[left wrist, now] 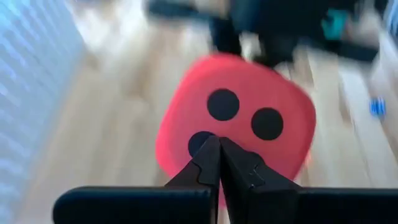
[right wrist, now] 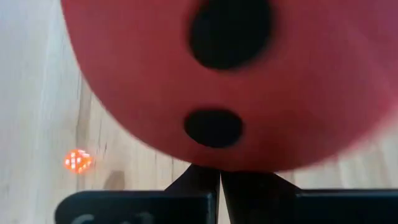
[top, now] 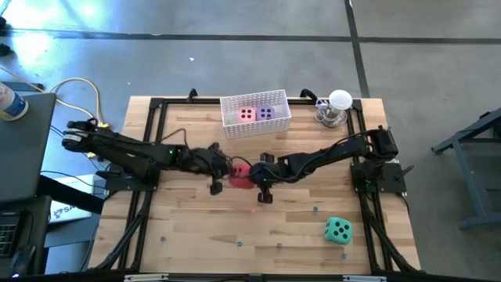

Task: Pick & Place Dice
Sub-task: Put the large dark pink dice into the white bin

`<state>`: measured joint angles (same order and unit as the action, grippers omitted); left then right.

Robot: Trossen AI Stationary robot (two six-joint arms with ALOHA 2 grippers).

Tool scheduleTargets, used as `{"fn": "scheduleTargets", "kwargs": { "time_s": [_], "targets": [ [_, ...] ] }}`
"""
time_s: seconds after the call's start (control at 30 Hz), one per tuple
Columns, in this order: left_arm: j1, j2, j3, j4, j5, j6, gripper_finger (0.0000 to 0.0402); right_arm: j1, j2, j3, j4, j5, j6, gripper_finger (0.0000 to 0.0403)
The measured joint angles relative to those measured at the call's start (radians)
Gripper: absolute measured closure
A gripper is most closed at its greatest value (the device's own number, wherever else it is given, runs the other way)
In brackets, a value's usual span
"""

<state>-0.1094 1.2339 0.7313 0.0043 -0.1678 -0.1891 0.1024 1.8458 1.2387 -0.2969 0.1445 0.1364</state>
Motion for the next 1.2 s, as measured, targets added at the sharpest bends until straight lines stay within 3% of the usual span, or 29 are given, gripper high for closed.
{"fn": "scheduleTargets", "kwargs": {
  "time_s": [0.4, 0.83, 1.07, 1.2],
  "targets": [
    [0.149, -0.153, 0.008, 0.055, 0.044, 0.073, 0.0401, -0.051, -0.04, 0.13, 0.041, 0.122, -0.08, 0.04],
    [0.251, -0.137, 0.001, 0.095, 0.072, 0.11, 0.0401, -0.06, -0.091, 0.158, -0.008, 0.239, -0.12, 0.04],
    [0.349, -0.135, -0.002, 0.115, 0.087, 0.146, 0.0401, -0.098, -0.115, 0.162, 0.033, 0.257, -0.164, 0.04],
    [0.422, -0.125, -0.002, 0.18, 0.146, 0.157, 0.0401, -0.143, -0.116, 0.162, 0.07, 0.256, -0.176, 0.04]
  ]
}}
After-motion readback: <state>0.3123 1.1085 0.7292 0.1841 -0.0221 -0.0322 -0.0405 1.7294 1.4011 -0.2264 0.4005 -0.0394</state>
